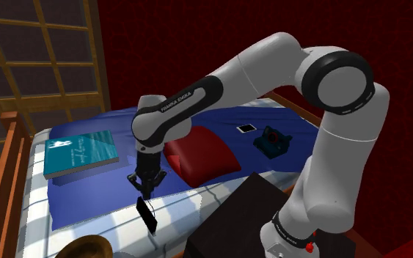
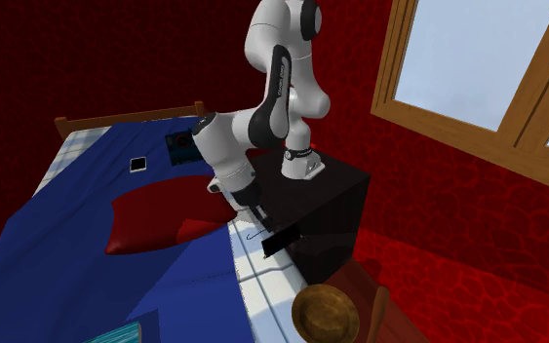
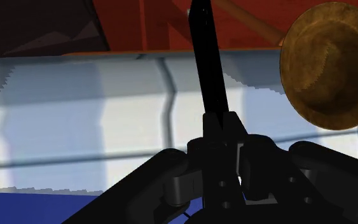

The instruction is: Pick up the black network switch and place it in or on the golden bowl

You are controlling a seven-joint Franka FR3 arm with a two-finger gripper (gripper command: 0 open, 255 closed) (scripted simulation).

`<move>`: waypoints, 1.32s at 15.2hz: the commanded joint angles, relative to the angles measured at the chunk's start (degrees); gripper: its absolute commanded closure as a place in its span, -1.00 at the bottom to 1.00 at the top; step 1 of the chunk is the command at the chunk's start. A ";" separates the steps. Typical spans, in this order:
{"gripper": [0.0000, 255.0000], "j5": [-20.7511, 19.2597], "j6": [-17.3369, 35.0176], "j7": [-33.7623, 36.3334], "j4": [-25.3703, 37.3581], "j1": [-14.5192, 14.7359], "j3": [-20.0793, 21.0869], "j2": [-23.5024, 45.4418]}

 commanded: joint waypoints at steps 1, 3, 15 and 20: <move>1.00 -0.15 0.02 2.83 2.55 1.60 0.96 1.57; 1.00 -0.59 -0.23 5.54 5.64 3.14 1.70 3.46; 1.00 -4.80 -2.90 19.24 26.52 11.99 3.70 17.05; 1.00 -4.70 -0.30 18.26 26.05 12.18 3.62 19.34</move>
